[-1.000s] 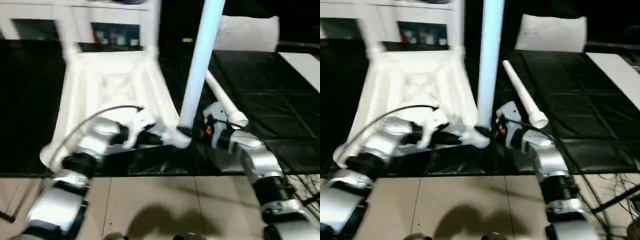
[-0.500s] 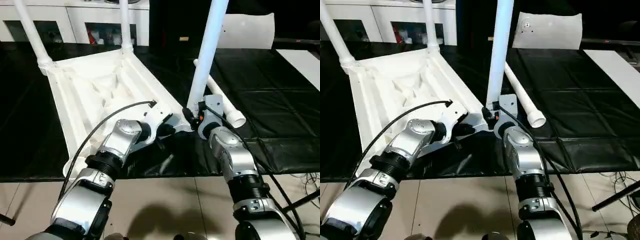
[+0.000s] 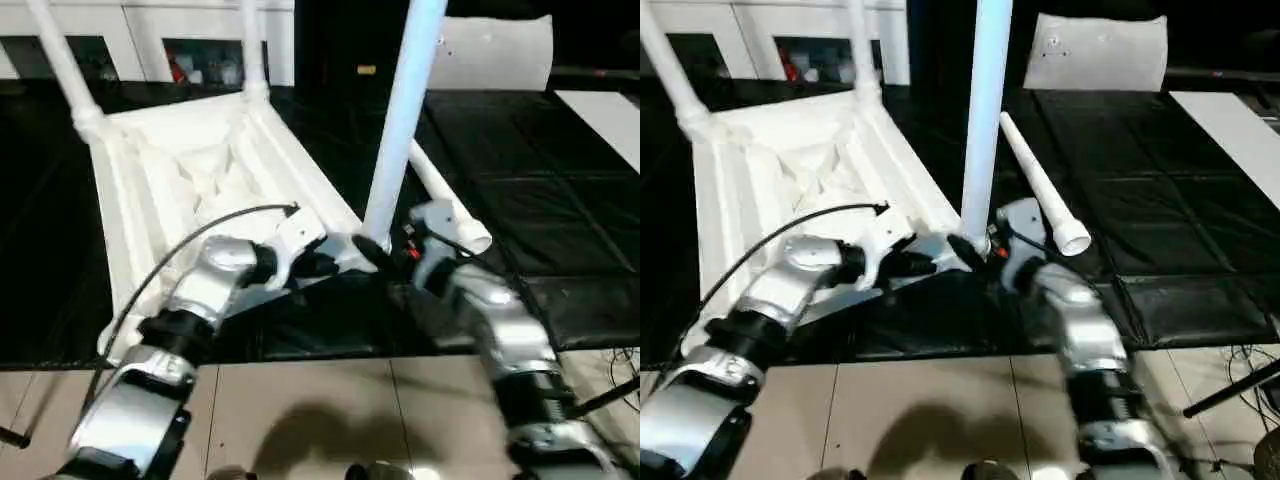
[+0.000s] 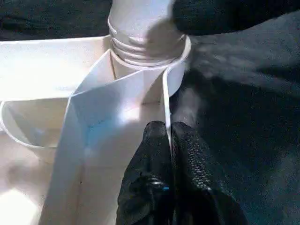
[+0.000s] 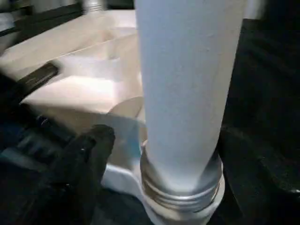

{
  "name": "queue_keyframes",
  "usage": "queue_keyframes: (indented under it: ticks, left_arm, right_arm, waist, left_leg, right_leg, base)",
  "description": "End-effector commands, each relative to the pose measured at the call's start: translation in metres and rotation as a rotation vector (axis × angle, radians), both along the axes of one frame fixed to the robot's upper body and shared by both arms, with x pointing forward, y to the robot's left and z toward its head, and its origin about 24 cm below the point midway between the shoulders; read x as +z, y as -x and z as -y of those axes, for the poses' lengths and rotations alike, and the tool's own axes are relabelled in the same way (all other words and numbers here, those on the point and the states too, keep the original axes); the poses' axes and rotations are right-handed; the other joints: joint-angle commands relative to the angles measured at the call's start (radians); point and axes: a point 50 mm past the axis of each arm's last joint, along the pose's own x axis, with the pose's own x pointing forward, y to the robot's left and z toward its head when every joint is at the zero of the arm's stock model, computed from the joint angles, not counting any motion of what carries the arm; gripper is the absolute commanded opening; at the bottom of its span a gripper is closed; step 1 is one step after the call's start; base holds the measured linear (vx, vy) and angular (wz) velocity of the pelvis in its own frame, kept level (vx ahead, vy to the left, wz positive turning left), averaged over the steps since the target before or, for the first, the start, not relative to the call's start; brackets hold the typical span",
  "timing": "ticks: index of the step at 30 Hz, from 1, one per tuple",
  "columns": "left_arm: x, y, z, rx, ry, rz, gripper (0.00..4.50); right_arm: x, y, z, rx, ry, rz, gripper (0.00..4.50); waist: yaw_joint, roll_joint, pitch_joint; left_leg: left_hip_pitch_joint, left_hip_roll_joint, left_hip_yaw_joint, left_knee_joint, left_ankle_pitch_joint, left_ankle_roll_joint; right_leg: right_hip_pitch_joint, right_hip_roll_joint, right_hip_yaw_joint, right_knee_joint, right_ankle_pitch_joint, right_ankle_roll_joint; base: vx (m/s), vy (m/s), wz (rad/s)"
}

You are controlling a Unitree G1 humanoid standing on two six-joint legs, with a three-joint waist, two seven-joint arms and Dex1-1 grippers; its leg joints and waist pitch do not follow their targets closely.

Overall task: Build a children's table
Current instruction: Rotate leg to tighten

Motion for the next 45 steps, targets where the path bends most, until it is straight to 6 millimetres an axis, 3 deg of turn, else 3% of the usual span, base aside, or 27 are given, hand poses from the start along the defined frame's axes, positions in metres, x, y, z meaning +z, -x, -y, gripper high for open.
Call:
queue_keyframes:
  ticks: [1, 3, 5, 8, 13, 14, 18, 29, 33, 40, 45]
  left_arm:
    - [-0.001, 0.007, 0.003, -0.112, 0.02, -0.005, 0.0]
    - [0.0, 0.01, -0.002, -0.173, 0.004, -0.017, 0.0]
    - [-0.001, 0.013, -0.008, -0.238, -0.033, -0.029, 0.0]
    - [-0.003, 0.017, -0.016, -0.327, -0.077, -0.053, 0.0]
    - [-0.004, 0.023, -0.023, -0.439, -0.122, -0.095, 0.0]
    - [-0.004, 0.024, -0.024, -0.458, -0.133, -0.1, 0.0]
    - [-0.004, 0.025, -0.026, -0.504, -0.163, -0.108, 0.0]
    - [-0.002, 0.024, -0.026, -0.556, -0.183, -0.116, 0.0]
    - [-0.003, 0.024, -0.026, -0.564, -0.183, -0.118, 0.0]
    - [-0.004, 0.025, -0.027, -0.572, -0.187, -0.123, 0.0]
    - [-0.005, 0.025, -0.026, -0.564, -0.183, -0.121, 0.0]
  right_arm:
    - [0.006, 0.005, -0.004, 0.122, -0.001, 0.019, 4.16]
    - [0.009, 0.005, 0.003, 0.16, 0.023, 0.022, 4.47]
    - [0.011, 0.005, 0.009, 0.216, 0.063, 0.023, 4.47]
    - [0.015, 0.006, 0.013, 0.32, 0.1, 0.017, 4.47]
    - [0.019, 0.006, 0.015, 0.445, 0.105, 0.001, 4.47]
    - [0.019, 0.006, 0.015, 0.47, 0.11, -0.005, 4.19]
    - [0.018, 0.006, 0.015, 0.534, 0.136, -0.024, 3.91]
    - [0.015, 0.005, 0.007, 0.621, 0.137, -0.038, 2.84]
    - [0.015, 0.007, 0.006, 0.642, 0.132, -0.046, 2.69]
    - [0.012, 0.01, 0.005, 0.668, 0.126, -0.059, 2.04]
    - [0.01, 0.012, 0.004, 0.675, 0.117, -0.067, 1.98]
  waist:
    - [0.004, -0.011, -0.063]
    - [0.004, -0.01, -0.063]
    - [0.007, -0.007, -0.066]
    - [0.016, -0.008, -0.064]
    - [0.029, -0.007, -0.062]
    - [0.03, -0.007, -0.062]
    - [0.046, -0.01, -0.064]
    - [0.049, -0.012, -0.065]
    - [0.049, -0.013, -0.065]
    - [0.051, -0.013, -0.065]
    - [0.051, -0.014, -0.066]
  left_leg:
    - [-0.001, 0.035, -0.007, -0.05, -0.086, 0.13]
    - [0.001, 0.038, -0.006, -0.051, -0.097, 0.124]
    - [0.006, 0.04, -0.007, -0.05, -0.091, 0.121]
    - [0.004, 0.042, -0.004, -0.048, -0.083, 0.122]
    - [0.007, 0.048, -0.002, -0.046, -0.11, 0.102]
    - [0.006, 0.049, -0.002, -0.047, -0.111, 0.099]
    - [0.008, 0.047, 0.0, -0.045, -0.105, 0.094]
    - [0.005, 0.046, -0.002, -0.044, -0.093, 0.09]
    - [0.005, 0.047, -0.002, -0.044, -0.093, 0.092]
    - [0.005, 0.047, -0.002, -0.044, -0.092, 0.091]
    - [0.005, 0.047, -0.002, -0.043, -0.086, 0.093]
  right_leg:
    - [0.066, -0.076, 0.046, -0.062, -0.062, -0.249]
    - [0.065, -0.078, 0.046, -0.063, -0.084, -0.253]
    - [0.062, -0.077, 0.046, -0.061, -0.071, -0.26]
    - [0.062, -0.077, 0.046, -0.054, -0.039, -0.274]
    - [0.059, -0.079, 0.044, -0.052, -0.068, -0.282]
    - [0.059, -0.08, 0.044, -0.052, -0.072, -0.282]
    - [0.058, -0.081, 0.045, -0.051, -0.08, -0.271]
    - [0.061, -0.08, 0.043, -0.046, -0.058, -0.276]
    - [0.061, -0.08, 0.042, -0.046, -0.059, -0.278]
    - [0.061, -0.081, 0.042, -0.045, -0.06, -0.279]
    - [0.062, -0.081, 0.042, -0.043, -0.046, -0.283]
  base:
    - [0.0, 0.0, 0.0]
    - [0.0, 0.0, 0.0]
    - [0.0, 0.0, 0.0]
    - [0.0, 0.0, 0.0]
    - [0.0, 0.0, 0.0]
    - [0.0, 0.0, 0.0]
    - [0.0, 0.0, 0.0]
    - [0.0, 0.0, 0.0]
    - [0.0, 0.0, 0.0]
    - [0.0, 0.0, 0.0]
    - [0.0, 0.0, 0.0]
